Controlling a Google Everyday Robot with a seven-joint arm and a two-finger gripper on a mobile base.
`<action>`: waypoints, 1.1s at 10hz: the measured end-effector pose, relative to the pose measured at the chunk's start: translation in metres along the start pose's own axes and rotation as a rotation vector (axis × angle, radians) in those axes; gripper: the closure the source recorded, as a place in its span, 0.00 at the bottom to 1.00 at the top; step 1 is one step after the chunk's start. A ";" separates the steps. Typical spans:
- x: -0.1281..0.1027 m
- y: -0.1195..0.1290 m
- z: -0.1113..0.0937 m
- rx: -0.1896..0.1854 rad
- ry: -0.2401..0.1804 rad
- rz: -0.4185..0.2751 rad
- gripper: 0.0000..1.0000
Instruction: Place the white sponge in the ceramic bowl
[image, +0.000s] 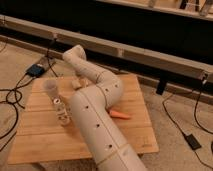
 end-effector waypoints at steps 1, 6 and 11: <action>0.000 0.000 0.000 0.002 0.002 -0.012 0.35; -0.045 0.000 -0.004 0.088 -0.031 -0.404 0.35; -0.046 0.007 0.005 0.040 -0.074 -0.561 0.35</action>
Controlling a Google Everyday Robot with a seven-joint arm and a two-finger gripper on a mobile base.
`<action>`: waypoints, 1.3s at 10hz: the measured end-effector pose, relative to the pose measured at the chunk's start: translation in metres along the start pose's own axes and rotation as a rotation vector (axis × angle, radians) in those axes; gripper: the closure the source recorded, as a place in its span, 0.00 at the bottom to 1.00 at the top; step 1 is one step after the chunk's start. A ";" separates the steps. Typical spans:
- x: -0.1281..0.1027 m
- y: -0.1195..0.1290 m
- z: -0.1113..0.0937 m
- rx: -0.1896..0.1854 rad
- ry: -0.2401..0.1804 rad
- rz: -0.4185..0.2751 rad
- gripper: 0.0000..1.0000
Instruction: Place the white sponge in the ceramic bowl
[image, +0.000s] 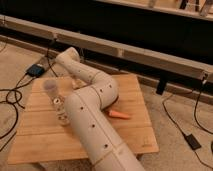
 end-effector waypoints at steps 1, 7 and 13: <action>0.005 0.004 0.002 -0.024 0.004 -0.004 0.35; 0.015 0.004 0.005 -0.053 -0.009 -0.013 0.35; 0.018 -0.002 0.001 -0.035 -0.021 -0.005 0.35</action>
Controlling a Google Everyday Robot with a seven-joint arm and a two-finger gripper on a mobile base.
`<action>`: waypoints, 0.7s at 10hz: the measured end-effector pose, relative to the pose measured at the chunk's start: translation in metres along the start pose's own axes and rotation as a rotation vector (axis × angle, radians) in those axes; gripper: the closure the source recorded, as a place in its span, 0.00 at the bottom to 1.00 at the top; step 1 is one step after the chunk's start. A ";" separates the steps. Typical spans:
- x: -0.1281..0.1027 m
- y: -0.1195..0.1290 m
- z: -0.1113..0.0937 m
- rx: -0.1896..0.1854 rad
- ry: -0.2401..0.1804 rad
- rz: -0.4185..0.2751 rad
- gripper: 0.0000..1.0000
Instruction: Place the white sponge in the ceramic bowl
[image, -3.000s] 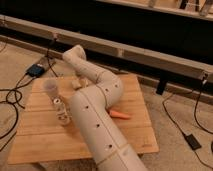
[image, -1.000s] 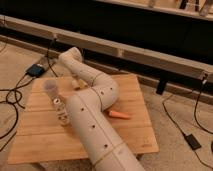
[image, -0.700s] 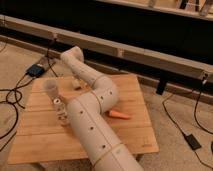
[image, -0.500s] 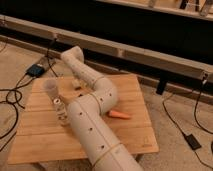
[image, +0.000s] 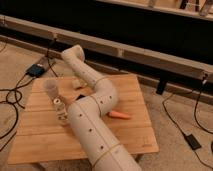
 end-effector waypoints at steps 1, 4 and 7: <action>0.000 0.001 0.002 -0.002 0.002 -0.003 0.35; -0.001 0.001 0.007 -0.002 0.008 -0.011 0.35; 0.001 0.000 0.011 0.005 0.021 -0.017 0.35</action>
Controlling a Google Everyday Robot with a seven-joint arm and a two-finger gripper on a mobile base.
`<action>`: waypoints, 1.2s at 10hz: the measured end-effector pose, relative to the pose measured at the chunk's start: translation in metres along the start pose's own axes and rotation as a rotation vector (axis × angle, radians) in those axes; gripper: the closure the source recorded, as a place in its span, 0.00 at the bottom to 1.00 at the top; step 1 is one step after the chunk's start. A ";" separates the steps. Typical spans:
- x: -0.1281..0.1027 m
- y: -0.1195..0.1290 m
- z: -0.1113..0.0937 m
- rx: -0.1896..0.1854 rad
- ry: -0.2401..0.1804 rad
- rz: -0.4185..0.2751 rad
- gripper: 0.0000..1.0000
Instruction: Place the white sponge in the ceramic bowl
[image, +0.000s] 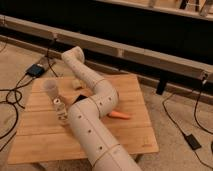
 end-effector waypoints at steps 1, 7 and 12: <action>0.000 0.000 0.002 -0.001 0.005 -0.004 0.35; 0.001 0.001 0.005 -0.002 0.016 -0.015 0.78; 0.007 0.009 -0.009 -0.039 0.017 0.006 1.00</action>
